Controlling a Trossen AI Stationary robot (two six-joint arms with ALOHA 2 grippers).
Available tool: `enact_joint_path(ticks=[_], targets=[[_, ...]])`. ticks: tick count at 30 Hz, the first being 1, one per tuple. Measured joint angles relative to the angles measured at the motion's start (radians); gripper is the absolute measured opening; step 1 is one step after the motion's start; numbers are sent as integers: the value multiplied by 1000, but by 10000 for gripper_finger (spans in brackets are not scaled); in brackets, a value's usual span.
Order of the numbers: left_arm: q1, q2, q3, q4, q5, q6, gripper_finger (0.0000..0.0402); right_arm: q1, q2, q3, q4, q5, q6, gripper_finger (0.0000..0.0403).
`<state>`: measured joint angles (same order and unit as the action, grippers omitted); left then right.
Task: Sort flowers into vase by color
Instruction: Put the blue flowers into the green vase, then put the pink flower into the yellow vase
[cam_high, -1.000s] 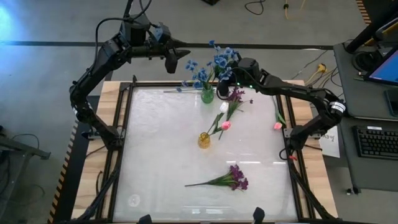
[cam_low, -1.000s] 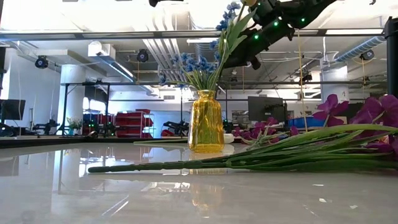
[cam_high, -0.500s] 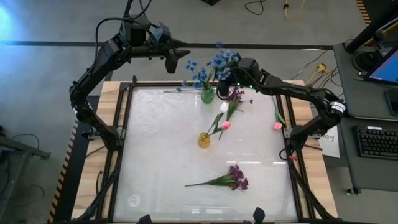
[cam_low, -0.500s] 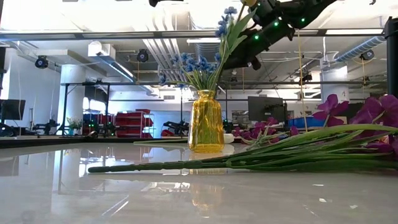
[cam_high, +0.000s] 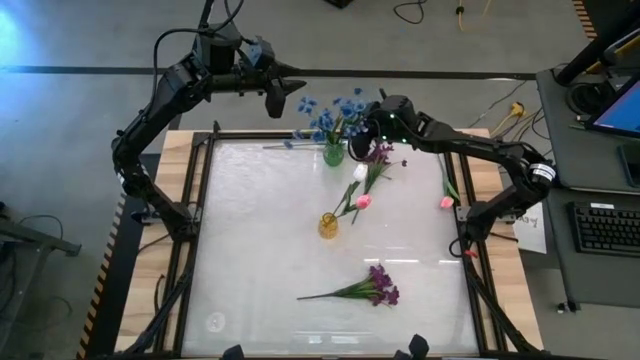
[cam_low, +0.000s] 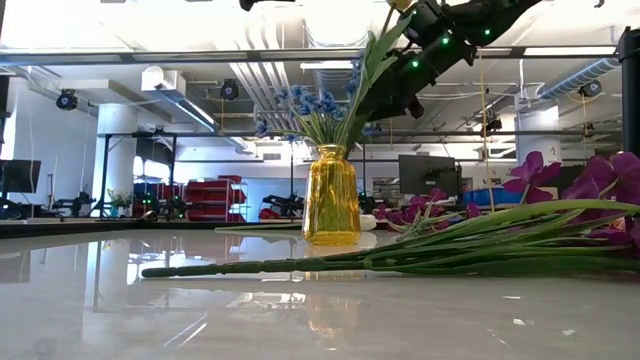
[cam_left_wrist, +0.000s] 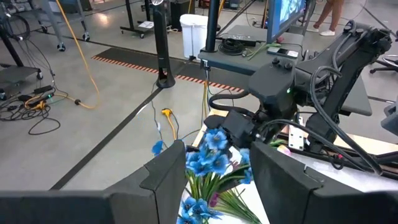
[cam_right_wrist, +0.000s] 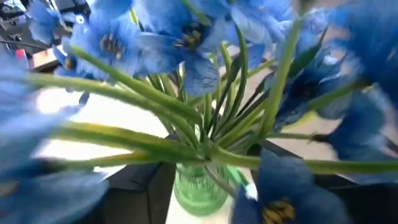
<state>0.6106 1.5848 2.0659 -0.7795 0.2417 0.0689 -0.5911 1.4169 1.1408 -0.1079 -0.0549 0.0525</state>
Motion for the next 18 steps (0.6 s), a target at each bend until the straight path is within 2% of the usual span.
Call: enact_joint_path(ticks=[10, 18], targets=[[0, 0, 0, 0, 0, 0, 166, 0, -40, 0, -112, -1, 55, 260], [0, 0, 0, 0, 0, 0, 166, 0, -108, 0, -249, -1, 121, 292]])
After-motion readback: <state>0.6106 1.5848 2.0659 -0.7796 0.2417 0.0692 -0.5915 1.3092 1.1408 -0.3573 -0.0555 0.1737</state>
